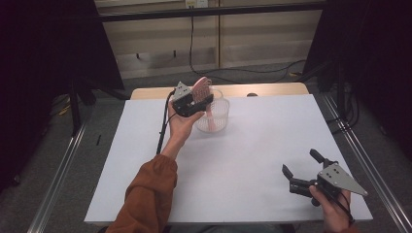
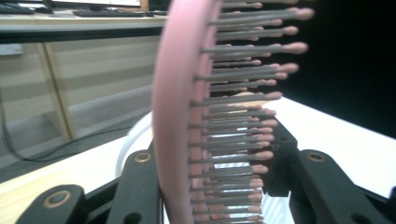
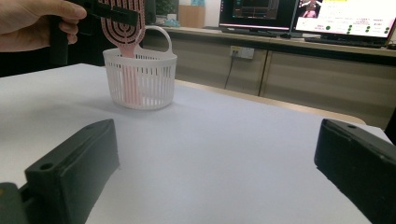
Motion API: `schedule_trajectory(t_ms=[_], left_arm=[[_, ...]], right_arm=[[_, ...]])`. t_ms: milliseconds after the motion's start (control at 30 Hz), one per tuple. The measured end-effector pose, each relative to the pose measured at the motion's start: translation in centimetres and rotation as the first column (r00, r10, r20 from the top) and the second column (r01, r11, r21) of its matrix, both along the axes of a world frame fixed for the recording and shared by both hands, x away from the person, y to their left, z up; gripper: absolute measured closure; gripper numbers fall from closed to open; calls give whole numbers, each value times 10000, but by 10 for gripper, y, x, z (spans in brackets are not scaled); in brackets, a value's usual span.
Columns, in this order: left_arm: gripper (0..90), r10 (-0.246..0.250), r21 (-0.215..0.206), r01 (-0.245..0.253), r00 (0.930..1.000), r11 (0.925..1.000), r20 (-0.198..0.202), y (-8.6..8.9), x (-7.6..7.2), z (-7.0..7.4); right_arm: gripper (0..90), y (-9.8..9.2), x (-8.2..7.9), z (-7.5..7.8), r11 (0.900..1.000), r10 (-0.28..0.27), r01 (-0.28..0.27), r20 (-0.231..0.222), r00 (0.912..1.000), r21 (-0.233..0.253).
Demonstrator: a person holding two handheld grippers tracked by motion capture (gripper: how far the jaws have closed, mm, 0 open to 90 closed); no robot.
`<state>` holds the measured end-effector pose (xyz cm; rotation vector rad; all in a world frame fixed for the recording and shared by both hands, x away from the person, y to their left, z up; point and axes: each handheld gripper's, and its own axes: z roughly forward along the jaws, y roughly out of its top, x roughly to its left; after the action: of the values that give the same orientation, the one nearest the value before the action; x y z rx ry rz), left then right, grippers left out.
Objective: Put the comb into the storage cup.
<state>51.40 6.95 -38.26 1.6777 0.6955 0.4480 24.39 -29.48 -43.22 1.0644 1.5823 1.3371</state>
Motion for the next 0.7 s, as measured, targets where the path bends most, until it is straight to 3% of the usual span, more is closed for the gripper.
schedule_trajectory(t_ms=[700], left_arm=[[479,429,302,-438,9986,9986,307,16,3,2]], right_arm=[[0,0,0,0,9998,194,-194,2,9998,51]])
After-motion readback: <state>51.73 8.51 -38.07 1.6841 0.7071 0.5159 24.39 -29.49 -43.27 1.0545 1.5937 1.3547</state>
